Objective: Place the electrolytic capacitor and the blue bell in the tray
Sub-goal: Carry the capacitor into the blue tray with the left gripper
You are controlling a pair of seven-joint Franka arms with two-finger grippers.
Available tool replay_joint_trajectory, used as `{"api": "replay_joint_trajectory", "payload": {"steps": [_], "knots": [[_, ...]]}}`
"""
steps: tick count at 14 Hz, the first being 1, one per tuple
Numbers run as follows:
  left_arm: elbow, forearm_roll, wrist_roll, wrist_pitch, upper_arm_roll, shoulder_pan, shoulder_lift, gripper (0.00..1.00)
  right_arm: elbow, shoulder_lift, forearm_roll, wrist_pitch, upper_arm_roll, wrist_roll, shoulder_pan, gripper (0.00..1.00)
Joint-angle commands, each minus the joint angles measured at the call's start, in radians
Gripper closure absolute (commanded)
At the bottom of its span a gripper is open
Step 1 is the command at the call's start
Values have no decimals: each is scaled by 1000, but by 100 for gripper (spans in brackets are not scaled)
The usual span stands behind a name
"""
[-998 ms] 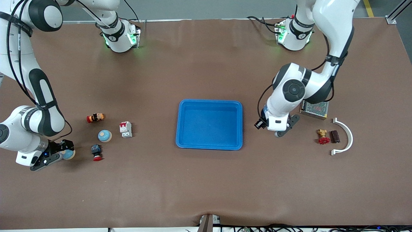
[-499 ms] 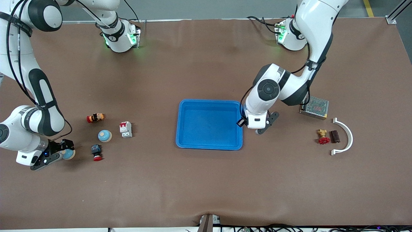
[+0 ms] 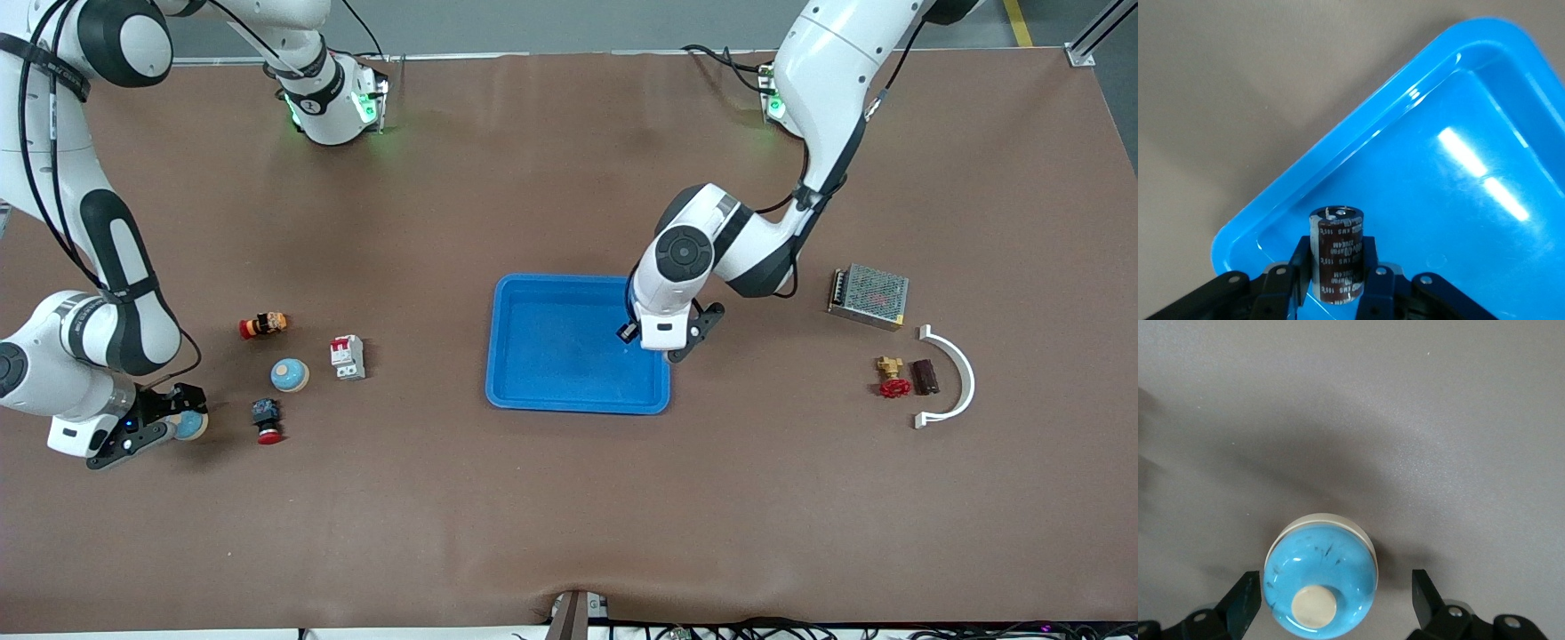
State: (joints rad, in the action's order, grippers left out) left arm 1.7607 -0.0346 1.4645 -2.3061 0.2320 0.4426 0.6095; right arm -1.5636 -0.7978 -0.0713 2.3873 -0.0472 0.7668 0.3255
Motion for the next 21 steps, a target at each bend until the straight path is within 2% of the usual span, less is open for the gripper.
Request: {"api": "replay_joint_trajectory", "payload": {"steps": [1, 4, 8, 9, 10, 11, 12, 14, 18, 21], "knots": [[-23, -18, 25, 22, -10, 13, 22, 100, 7, -8, -7, -2, -17, 2, 14, 3], [-21, -18, 45, 22, -8, 27, 45, 100, 7, -8, -7, -2, -17, 0, 10, 31], [-20, -18, 45, 24, -8, 33, 62, 100, 7, -8, -4, -3, -20, -4, 6, 46], [-18, -18, 45, 24, -8, 34, 65, 99, 8, -8, -4, -5, -20, -9, 4, 46], [-17, -18, 45, 27, -8, 34, 65, 92, 13, -8, -4, -8, -22, -10, 4, 47], [-18, -18, 45, 36, -8, 34, 65, 71, 17, -4, -2, -11, -23, -11, 4, 47], [-21, -18, 43, 43, -8, 33, 64, 36, 19, -1, -1, -22, -25, -11, 1, 47], [-29, -18, 37, 60, -10, 30, 55, 0, 69, 3, 11, -93, -39, -17, -2, 46], [-93, -19, 31, 170, -13, 21, 23, 0, 235, 2, 39, -322, -43, -76, -34, 46], [-179, -21, 4, 290, -16, -2, -11, 0, 304, 6, 38, -422, -43, -183, -75, 46]]}}
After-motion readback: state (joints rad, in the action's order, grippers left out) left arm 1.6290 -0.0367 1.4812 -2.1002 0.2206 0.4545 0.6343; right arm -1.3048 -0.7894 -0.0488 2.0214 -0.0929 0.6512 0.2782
